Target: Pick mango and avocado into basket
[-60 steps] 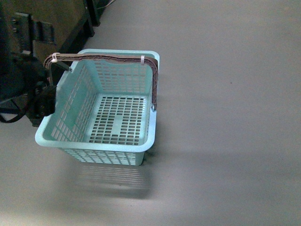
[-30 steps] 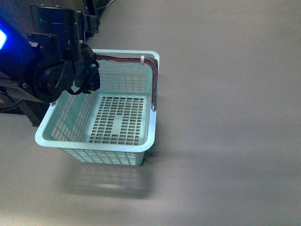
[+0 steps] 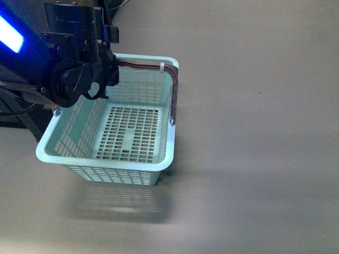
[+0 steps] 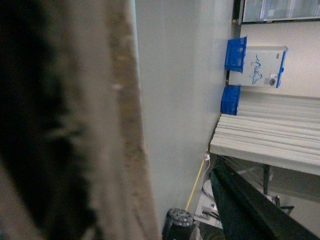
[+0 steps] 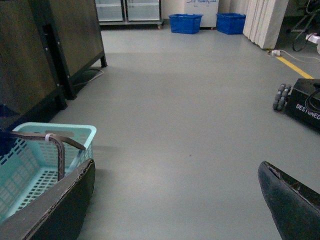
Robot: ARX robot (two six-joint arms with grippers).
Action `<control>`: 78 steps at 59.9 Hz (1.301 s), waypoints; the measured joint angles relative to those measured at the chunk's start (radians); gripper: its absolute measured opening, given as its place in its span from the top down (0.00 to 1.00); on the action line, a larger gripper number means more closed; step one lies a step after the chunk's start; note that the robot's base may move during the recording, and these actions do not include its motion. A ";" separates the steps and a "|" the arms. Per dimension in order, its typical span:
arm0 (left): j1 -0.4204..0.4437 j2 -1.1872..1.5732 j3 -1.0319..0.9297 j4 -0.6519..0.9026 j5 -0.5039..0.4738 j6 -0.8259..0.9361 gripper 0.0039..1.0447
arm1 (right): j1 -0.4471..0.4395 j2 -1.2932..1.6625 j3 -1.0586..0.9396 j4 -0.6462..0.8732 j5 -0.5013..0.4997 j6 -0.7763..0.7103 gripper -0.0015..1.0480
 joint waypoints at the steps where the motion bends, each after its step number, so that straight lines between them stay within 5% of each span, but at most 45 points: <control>1: -0.001 0.000 -0.005 0.004 0.000 0.003 0.61 | 0.000 0.000 0.000 0.000 0.000 0.000 0.08; 13: -0.010 -0.032 -0.085 0.073 0.018 0.042 0.93 | 0.000 0.000 0.000 0.000 0.000 0.000 0.08; 43: -0.035 -0.549 -0.560 0.182 0.033 0.240 0.94 | 0.000 0.000 0.000 0.000 0.000 0.000 0.08; 67: -0.041 -1.298 -0.937 -0.200 0.060 0.332 0.94 | 0.000 0.000 0.000 0.000 0.000 0.000 0.08; 78: -0.040 -1.398 -0.946 -0.213 0.044 0.356 0.94 | 0.000 0.000 0.000 0.000 0.000 0.000 0.08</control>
